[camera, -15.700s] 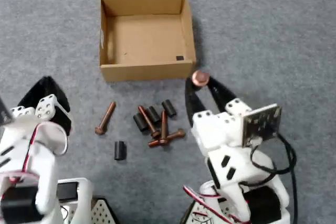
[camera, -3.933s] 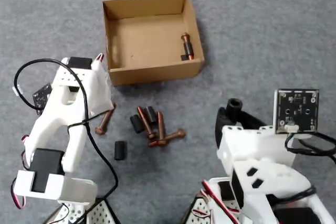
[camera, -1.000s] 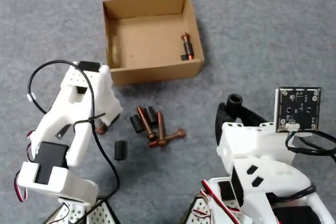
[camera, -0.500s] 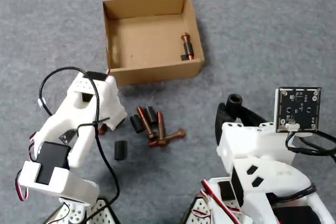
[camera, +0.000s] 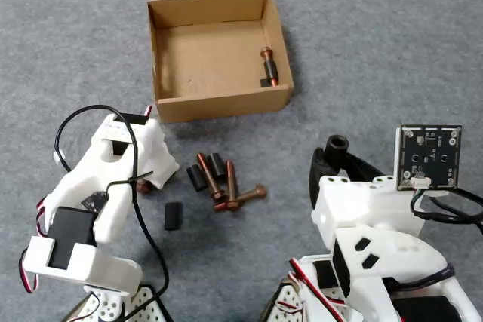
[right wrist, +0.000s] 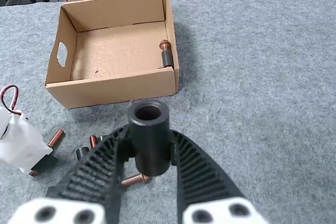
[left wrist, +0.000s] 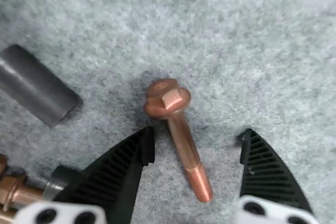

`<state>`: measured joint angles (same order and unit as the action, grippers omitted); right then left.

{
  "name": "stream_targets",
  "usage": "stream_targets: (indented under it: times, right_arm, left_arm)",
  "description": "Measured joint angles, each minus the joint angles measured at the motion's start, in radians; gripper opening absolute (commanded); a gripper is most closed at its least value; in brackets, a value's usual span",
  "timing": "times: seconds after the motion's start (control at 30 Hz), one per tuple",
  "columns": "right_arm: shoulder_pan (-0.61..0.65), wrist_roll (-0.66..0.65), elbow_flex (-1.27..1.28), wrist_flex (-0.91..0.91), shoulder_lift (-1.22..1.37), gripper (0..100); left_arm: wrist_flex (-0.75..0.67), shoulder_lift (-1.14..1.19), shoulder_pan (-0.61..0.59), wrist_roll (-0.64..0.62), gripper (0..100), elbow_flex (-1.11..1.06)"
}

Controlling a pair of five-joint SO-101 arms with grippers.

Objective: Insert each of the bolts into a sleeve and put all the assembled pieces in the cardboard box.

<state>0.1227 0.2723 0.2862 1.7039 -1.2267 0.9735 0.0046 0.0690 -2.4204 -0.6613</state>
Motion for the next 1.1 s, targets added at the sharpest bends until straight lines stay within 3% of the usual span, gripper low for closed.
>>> stream_targets:
  times: [0.6, 0.93, 1.1]
  right_arm:
    - [0.000, 0.000, 0.000, -0.009, 0.000, 0.2]
    - [0.000, 0.000, 0.000, -0.025, 0.000, 0.2]
    - [-0.002, 0.000, 0.000, -0.029, 0.000, 0.2]
  left_arm:
    - [0.003, 0.000, -0.012, 0.000, 28, 0.000]
    - [0.250, 0.005, -0.057, 0.000, 28, 0.164]
    - [0.298, 0.005, -0.057, 0.000, 28, 0.186]
